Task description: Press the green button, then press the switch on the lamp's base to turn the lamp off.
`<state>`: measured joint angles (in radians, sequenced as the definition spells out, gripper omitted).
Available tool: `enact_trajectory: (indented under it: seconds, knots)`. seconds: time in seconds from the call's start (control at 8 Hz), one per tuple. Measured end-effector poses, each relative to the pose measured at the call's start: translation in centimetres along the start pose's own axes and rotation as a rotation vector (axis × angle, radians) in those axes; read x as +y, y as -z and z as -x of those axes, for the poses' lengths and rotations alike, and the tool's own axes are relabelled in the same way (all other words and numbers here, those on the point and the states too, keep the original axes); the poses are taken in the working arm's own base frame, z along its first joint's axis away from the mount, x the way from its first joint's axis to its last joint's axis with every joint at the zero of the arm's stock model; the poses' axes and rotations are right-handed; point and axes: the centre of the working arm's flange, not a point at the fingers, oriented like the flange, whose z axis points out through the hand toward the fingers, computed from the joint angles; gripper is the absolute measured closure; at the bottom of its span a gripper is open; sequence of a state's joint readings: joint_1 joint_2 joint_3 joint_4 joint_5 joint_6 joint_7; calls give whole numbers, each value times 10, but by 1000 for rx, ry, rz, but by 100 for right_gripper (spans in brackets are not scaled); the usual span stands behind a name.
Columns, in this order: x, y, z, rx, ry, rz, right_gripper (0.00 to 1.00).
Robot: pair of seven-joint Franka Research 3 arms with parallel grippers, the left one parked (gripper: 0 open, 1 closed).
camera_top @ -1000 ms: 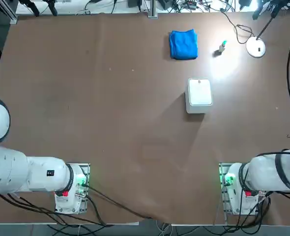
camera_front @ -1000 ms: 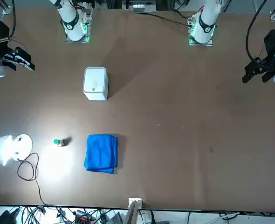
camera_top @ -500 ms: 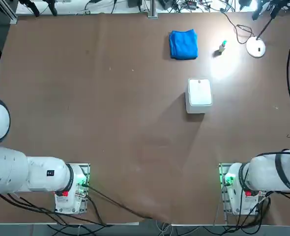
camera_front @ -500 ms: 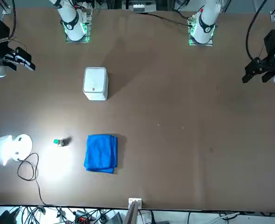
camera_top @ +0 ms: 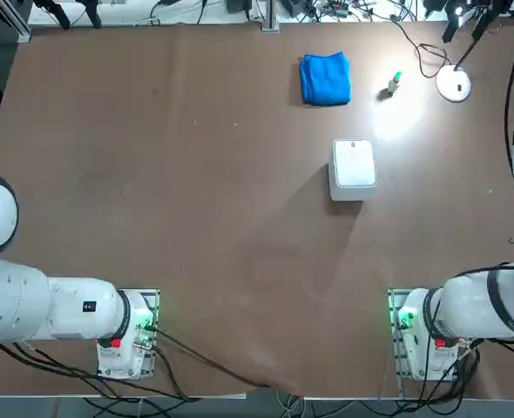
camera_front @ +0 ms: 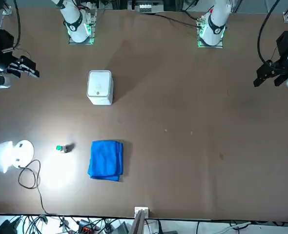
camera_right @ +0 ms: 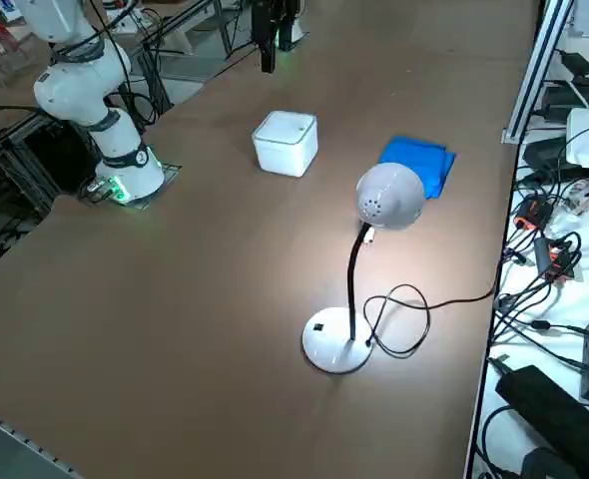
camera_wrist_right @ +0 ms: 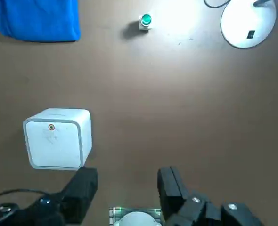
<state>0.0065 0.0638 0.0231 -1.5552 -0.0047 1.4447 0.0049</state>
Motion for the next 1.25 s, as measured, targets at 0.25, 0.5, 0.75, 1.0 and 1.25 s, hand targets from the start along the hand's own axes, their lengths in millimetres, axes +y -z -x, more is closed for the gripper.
enact_trajectory:
  seconds: [0.25, 0.5, 0.75, 1.0, 1.25]
  knots:
    - [4, -23, -18, -29, -7, -2, 66]
    - [5, -60, -57, 8, -8, -3, 98]
    - [5, -110, -105, 77, -8, -5, 99]
    - [4, -164, -143, 129, -7, -7, 99]
    - [7, -205, -165, 150, -19, -14, 99]
